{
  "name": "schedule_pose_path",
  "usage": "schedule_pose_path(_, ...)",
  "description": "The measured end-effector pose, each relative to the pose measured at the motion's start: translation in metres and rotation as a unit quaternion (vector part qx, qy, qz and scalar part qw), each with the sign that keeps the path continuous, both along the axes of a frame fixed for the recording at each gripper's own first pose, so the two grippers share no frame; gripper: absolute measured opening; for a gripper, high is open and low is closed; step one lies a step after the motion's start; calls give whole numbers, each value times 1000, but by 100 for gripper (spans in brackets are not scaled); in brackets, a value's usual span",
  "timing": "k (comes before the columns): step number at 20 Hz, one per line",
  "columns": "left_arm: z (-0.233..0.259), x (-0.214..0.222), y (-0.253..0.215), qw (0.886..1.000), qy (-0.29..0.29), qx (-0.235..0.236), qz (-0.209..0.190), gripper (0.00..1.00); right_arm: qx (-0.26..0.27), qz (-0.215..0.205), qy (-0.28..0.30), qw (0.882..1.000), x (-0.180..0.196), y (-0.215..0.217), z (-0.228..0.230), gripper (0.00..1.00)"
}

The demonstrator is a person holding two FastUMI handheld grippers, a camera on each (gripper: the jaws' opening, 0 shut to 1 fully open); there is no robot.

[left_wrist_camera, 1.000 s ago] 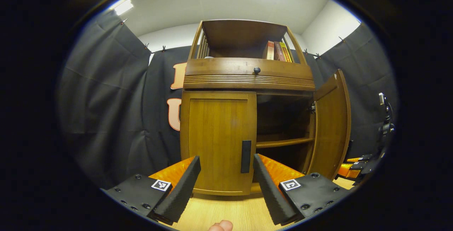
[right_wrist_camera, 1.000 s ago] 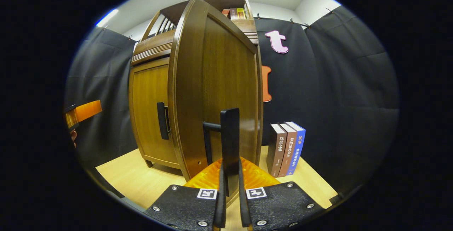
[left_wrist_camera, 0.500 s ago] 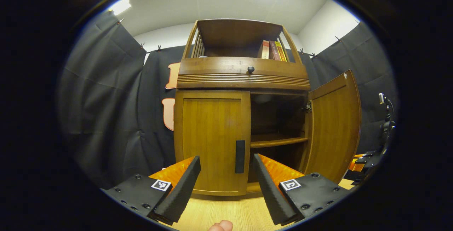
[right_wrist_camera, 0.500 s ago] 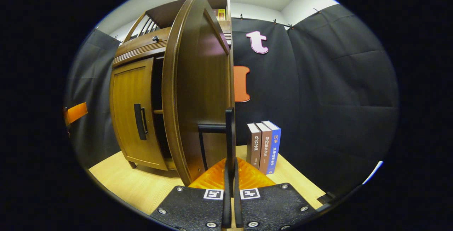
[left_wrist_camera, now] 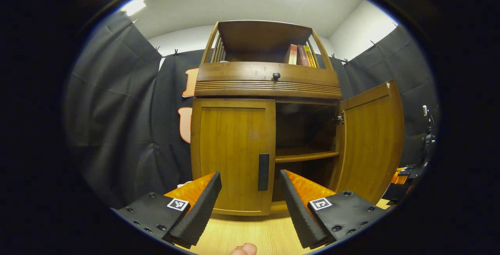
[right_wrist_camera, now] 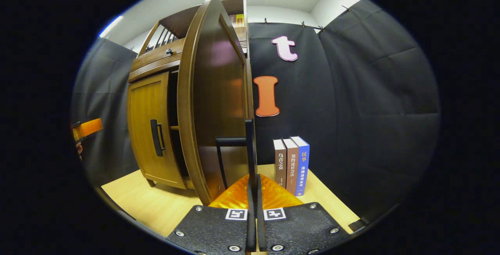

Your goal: Open the right door of the double-door shoe cabinet with the right hand, and open the left door with the left hand.

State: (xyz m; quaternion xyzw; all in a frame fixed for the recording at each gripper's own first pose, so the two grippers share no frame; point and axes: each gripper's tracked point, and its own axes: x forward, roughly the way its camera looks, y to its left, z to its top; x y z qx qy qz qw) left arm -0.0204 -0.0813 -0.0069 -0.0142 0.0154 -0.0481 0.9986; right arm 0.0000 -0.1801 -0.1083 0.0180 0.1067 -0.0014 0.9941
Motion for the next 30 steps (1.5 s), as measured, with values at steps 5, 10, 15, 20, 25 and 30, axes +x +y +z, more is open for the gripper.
schedule_pose_path(5,-3,-3,0,1000,3,-3,4,94,6,30,-5,1000,1,-14,1,1)
schedule_pose_path(10,-3,-7,-3,1000,3,-8,7,95,26,63,1,998,5,-35,-1,2)
schedule_pose_path(15,-3,-13,-4,1000,3,-9,10,94,36,99,10,994,8,-44,-3,2)
schedule_pose_path(20,-6,-16,-7,1000,7,-26,17,94,22,94,28,995,-12,-46,-15,17)
schedule_pose_path(25,-16,-13,-11,1000,14,-16,15,99,35,17,13,999,-51,-56,4,6)
schedule_pose_path(30,-29,4,-19,1000,23,-15,2,96,-9,6,5,1000,-85,-5,40,4)
